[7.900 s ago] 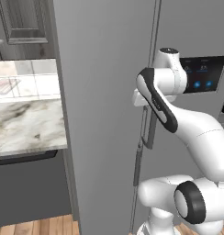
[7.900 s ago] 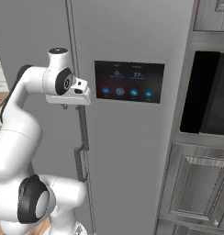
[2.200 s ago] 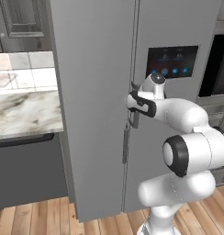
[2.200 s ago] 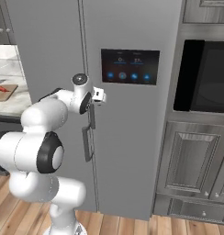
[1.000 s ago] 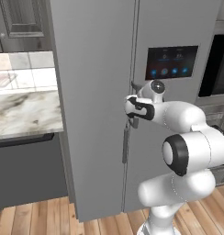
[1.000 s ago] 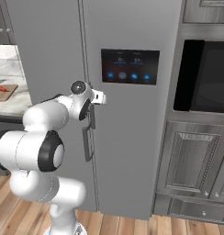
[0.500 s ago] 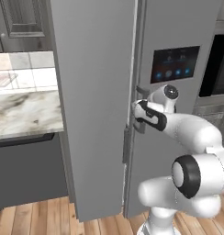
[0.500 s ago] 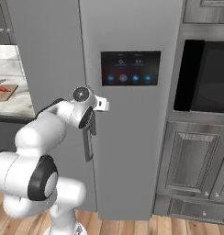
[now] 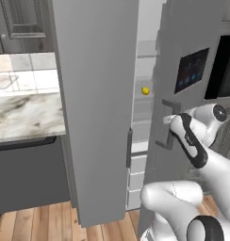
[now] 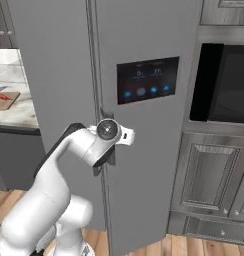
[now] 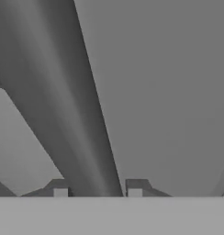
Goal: Retrieve a lemon from the fridge and place it on the cutting board with the fish.
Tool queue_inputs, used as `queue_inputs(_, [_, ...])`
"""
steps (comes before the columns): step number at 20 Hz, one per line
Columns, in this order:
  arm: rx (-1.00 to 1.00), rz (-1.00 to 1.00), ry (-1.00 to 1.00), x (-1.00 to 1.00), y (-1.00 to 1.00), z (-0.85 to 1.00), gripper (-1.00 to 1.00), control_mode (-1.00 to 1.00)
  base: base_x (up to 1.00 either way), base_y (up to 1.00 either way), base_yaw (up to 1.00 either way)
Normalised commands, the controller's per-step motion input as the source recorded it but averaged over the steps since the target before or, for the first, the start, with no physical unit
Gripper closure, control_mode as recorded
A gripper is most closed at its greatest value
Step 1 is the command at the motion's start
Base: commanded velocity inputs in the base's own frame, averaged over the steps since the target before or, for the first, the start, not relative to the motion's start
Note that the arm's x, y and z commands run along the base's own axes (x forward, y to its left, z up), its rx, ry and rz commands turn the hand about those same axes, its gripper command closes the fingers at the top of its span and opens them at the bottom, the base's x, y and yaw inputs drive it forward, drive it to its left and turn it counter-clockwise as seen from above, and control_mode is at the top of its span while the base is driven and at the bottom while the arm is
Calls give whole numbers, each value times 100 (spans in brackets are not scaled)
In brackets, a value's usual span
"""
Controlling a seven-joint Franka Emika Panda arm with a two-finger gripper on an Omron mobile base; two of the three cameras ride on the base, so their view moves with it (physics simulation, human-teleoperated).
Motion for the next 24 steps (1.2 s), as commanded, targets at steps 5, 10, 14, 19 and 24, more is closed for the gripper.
queue_inputs(5, [13, 3, 0, -100, -100, 32, 100, -100, 0, 0, 0])
queue_inputs(10, [7, 1, 0, -63, -75, 0, 100, -100, 0, 0, 0])
queue_inputs(14, [0, 0, 0, -8, -15, 0, 100, -100, 0, 0, 0])
queue_inputs(19, [0, 0, 3, 0, -1, 11, -100, -100, 0, 0, 0])
queue_inputs(24, [0, 0, 3, 0, -1, 11, -100, -100, 0, 0, 0])
